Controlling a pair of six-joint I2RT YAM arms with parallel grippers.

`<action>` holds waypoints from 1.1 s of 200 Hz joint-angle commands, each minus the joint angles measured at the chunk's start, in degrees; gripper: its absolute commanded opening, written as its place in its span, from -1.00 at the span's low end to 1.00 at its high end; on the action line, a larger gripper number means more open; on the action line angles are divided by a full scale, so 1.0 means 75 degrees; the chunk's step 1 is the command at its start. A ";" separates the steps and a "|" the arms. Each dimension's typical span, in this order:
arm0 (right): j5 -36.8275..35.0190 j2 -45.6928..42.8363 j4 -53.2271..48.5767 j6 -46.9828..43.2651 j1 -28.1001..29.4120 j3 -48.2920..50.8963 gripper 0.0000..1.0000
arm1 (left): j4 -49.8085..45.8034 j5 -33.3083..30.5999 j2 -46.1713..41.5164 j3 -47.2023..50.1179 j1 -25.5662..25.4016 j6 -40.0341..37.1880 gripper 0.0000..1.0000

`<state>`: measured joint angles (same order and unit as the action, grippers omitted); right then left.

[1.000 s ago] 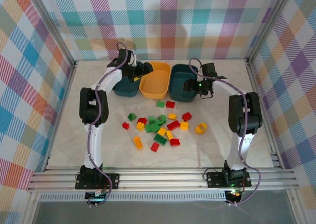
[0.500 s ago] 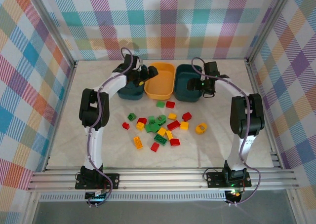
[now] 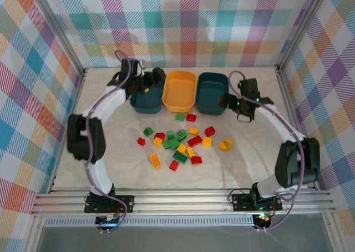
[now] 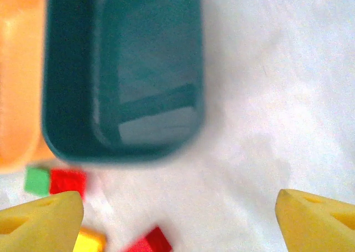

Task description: Sort the legos into containers by color

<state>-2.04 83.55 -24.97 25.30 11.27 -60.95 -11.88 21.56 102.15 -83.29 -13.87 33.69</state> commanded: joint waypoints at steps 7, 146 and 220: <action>-0.0531 -0.1470 -0.0492 0.1435 0.0474 0.1663 0.78 | 0.0685 -0.1282 -0.2504 0.2696 -0.0543 0.0421 1.00; -0.0685 -0.0929 -0.0167 0.3432 0.1298 0.2914 0.77 | -0.1237 -0.2577 -0.9042 0.8374 -0.1397 0.1442 1.00; -0.1050 0.0202 -0.0288 0.2677 0.1298 0.2198 0.21 | -0.1743 -0.2851 -0.9906 0.8484 -0.1391 0.1333 1.00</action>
<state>-8.47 83.66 -26.20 47.37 20.67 -43.11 -22.57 1.48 27.99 -20.53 -23.94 44.29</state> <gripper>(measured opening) 0.657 0.999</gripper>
